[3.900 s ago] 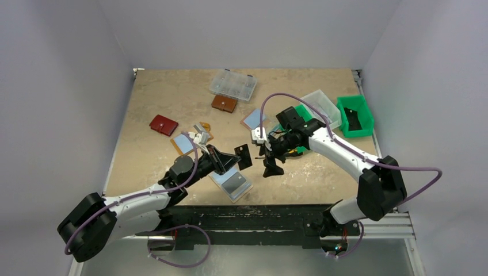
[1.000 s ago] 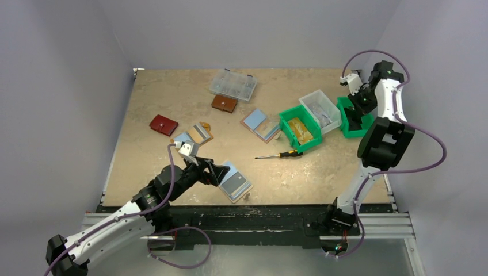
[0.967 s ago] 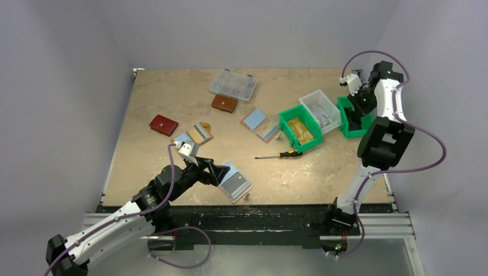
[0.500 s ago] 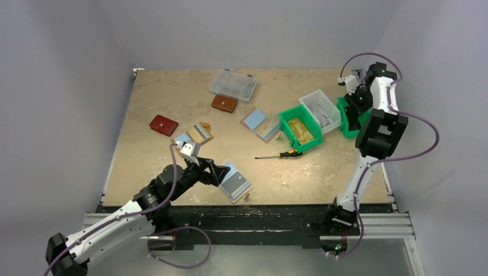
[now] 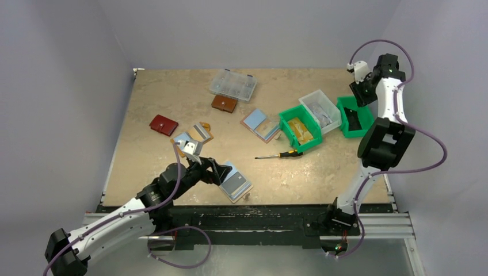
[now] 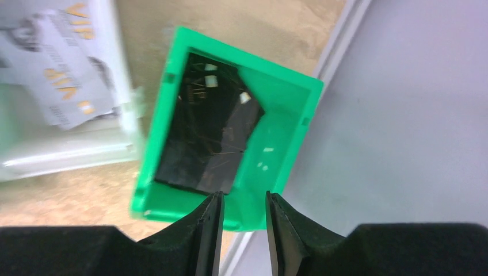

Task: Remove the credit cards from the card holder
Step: Place the credit card in the storage box, then remove the credit card from the card holder.

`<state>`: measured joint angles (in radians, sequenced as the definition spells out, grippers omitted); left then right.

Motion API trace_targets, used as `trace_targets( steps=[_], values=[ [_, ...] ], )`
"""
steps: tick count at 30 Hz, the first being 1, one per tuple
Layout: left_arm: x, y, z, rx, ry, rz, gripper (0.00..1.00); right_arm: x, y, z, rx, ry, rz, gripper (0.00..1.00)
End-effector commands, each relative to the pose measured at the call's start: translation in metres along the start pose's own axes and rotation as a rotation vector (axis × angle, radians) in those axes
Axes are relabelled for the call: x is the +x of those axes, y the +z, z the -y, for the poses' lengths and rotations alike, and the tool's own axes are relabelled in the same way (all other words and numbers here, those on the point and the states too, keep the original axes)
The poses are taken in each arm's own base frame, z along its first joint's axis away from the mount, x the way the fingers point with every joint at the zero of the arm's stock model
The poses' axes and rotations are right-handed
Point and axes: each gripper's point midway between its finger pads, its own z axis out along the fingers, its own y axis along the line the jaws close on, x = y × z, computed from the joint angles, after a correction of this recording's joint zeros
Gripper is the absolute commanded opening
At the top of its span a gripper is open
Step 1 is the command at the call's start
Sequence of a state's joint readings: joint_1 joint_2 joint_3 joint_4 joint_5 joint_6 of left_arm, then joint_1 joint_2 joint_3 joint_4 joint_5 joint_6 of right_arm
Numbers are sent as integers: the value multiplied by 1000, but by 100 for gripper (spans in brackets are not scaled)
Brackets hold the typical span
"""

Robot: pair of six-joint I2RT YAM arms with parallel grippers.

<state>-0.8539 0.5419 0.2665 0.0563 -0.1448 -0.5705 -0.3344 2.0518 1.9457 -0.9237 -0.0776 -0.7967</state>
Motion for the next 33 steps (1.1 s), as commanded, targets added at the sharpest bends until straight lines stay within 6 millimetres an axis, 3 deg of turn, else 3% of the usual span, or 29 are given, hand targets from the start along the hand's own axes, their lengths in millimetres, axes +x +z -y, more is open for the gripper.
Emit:
trace_targets(
  steps=[1, 4, 10, 12, 14, 17, 19, 25, 29, 33],
  values=[
    [-15, 3, 8, 17, -56, 57, 93, -33, -49, -38, -124, -10, 218, 40],
    [-10, 5, 1, -23, -103, 50, 100, -46, -78, -79, -257, -28, 360, 41],
    [9, 11, 0, -49, -147, -45, 100, -67, -151, -174, -507, -117, 689, 48],
    [17, 14, 3, -40, -144, -95, 97, -64, -167, -212, -603, -180, 760, 53],
    [25, 18, 6, -37, -135, -151, 93, -63, -182, -248, -692, -240, 810, 64],
    [40, 25, 4, -71, -116, -249, 85, -52, -198, -299, -825, -352, 837, 97],
    [53, 26, -3, -118, -98, -323, 80, -44, -208, -323, -929, -358, 869, 99],
    [64, 27, -6, -227, 22, -410, 75, -17, -212, -365, -1118, -378, 877, 99],
    [74, 28, 12, -251, 159, -461, 75, -10, -203, -372, -1131, -371, 816, 96],
    [88, 33, 18, -344, 324, -512, 75, -11, -188, -372, -1069, -367, 765, 93]
  ],
)
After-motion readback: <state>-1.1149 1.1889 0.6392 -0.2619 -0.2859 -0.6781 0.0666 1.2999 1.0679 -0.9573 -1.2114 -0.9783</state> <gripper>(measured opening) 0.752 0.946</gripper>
